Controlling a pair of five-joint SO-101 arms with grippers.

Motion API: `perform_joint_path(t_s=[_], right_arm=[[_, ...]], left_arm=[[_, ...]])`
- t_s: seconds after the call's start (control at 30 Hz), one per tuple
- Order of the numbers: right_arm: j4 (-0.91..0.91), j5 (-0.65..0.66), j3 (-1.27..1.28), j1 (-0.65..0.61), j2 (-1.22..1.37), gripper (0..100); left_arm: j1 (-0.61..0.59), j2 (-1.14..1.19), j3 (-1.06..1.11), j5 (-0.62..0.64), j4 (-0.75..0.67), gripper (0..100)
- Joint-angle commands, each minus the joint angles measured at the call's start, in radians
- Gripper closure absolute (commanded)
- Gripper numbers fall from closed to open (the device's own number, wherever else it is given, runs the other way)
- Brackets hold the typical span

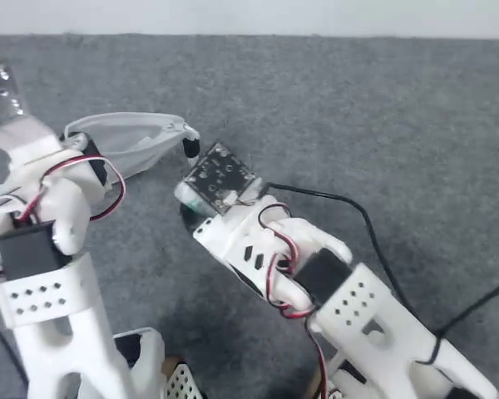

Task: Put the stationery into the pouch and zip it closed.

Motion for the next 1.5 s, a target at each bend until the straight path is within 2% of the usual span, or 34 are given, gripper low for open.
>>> perform_joint_path(t_s=[0.0, 0.53, 0.6, 0.73, 0.83, 1.0, 1.1, 1.47], right_arm=[[-0.127, -0.012, -0.014, 0.012, -0.085, 99.1], [-0.588, -0.014, -0.014, -0.005, -0.085, 99.1], [-0.647, -0.075, -0.014, -0.018, -0.077, 99.1], [-0.773, -0.287, -0.018, -0.028, 0.004, 99.1], [-0.926, -0.336, -0.020, -0.030, 0.097, 99.1], [-1.236, -0.331, -0.020, -0.028, 0.272, 99.1], [-1.363, -0.331, -0.020, -0.025, 0.363, 99.1], [-1.583, -0.338, -0.015, 0.002, 0.545, 99.1]], left_arm=[[0.012, 0.006, 0.010, -0.021, 0.021, 99], [0.008, 0.006, 0.019, -0.018, 0.018, 99], [0.008, 0.006, 0.019, -0.018, 0.018, 99], [0.006, 0.006, 0.021, -0.018, 0.018, 99], [0.006, 0.006, 0.022, -0.017, 0.018, 99], [0.006, 0.006, 0.024, -0.017, 0.018, 99], [0.006, 0.006, 0.024, -0.017, 0.018, 99], [0.006, 0.006, 0.025, -0.017, 0.018, 99]])
